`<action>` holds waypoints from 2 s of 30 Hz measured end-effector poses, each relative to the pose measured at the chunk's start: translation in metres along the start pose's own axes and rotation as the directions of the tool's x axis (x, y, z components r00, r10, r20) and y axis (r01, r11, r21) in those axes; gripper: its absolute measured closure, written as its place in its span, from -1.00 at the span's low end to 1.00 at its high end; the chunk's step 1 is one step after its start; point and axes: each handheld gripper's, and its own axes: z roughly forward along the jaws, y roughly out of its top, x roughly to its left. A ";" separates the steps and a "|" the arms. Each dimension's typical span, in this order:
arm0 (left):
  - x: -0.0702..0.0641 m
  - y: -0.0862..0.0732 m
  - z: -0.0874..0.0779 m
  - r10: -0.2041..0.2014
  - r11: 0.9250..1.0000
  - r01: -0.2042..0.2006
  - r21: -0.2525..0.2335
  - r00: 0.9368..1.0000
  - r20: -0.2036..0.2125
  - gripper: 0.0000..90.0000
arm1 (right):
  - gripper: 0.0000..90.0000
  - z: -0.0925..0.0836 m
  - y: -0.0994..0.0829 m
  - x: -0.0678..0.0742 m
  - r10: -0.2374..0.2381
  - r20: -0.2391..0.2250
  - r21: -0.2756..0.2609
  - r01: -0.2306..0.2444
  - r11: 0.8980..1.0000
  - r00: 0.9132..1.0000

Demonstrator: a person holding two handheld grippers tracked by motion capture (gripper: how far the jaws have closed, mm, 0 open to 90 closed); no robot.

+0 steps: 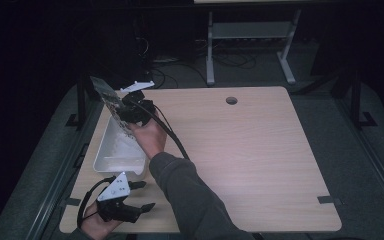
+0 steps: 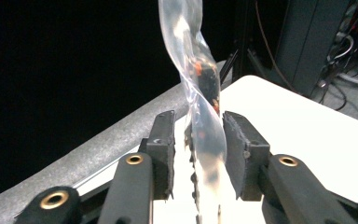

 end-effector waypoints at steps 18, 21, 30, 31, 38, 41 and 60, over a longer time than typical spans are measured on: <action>0.001 -0.001 -0.002 0.001 1.000 -0.001 -0.001 1.000 0.001 -0.39 | 0.69 0.002 -0.005 0.004 -0.030 0.100 -0.019 0.032 0.999 0.995; 0.001 -0.001 -0.003 0.002 1.000 -0.002 -0.001 1.000 0.001 -0.39 | 0.69 -0.001 -0.008 0.006 -0.006 0.118 -0.056 0.013 0.998 0.993; 0.000 -0.001 -0.003 0.003 1.000 -0.003 -0.003 1.000 0.007 -0.39 | 0.69 -0.010 -0.011 0.020 0.040 0.152 -0.191 -0.010 0.982 0.988; -0.001 -0.001 -0.003 0.005 1.000 -0.005 -0.001 1.000 0.009 -0.39 | 0.69 -0.010 -0.011 0.020 0.040 0.152 -0.191 -0.010 0.982 0.988; -0.001 -0.002 -0.001 0.014 1.000 -0.014 0.017 1.000 0.015 -0.38 | 0.69 0.000 -0.029 0.020 0.058 0.155 -0.241 -0.019 0.970 0.986; -0.001 -0.002 0.000 0.017 1.000 -0.017 0.021 1.000 0.017 -0.38 | 0.69 0.008 -0.044 0.019 0.057 0.162 -0.229 -0.018 0.973 0.985; -0.001 -0.003 0.001 0.022 0.999 -0.022 0.033 1.000 0.019 -0.38 | 0.69 -0.002 -0.060 0.022 0.124 0.248 -0.272 -0.054 0.961 0.961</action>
